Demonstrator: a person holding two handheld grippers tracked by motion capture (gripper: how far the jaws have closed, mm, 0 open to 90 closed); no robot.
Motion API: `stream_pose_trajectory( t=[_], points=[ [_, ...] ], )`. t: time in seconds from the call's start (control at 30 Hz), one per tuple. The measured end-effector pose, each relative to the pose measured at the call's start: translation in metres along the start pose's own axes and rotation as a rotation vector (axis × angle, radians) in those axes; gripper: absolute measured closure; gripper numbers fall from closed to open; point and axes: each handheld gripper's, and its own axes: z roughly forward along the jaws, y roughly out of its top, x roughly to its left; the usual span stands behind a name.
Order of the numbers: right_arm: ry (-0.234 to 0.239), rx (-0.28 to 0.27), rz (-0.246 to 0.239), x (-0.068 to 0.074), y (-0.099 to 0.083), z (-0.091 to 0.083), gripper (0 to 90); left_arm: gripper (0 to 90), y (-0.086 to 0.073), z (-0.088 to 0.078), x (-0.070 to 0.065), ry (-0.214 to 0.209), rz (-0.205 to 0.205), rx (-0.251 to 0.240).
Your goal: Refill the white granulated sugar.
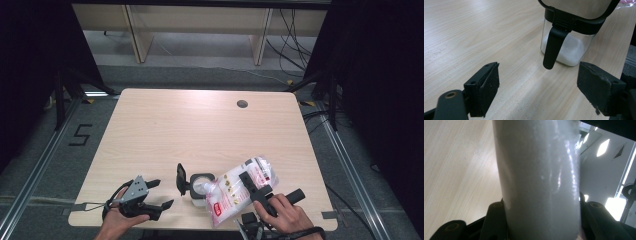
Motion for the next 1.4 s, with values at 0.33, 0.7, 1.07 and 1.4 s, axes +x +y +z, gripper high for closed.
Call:
stream_pose_trajectory(
  t=[0.33,0.7,1.07,1.4],
  points=[
    [-0.001,-0.018,0.008,0.0,-0.0004,-0.0005,57.0,17.5,-0.0001,-0.0002,0.0004,0.004,0.017,0.012],
    [0.016,-0.029,0.008,0.0043,-0.0031,0.0047,57.1,17.5,-0.0004,0.0009,-0.0011,0.003,-0.005,0.004],
    [0.027,-0.012,0.038,0.0076,-0.0063,0.0058,57.4,17.5,-0.0002,0.0005,-0.0007,0.009,-0.002,0.011],
    [0.014,-0.006,0.018,0.0053,-0.0041,0.0034,57.4,17.5,0.0001,0.0009,0.0006,-0.001,0.004,0.0]
  ],
)
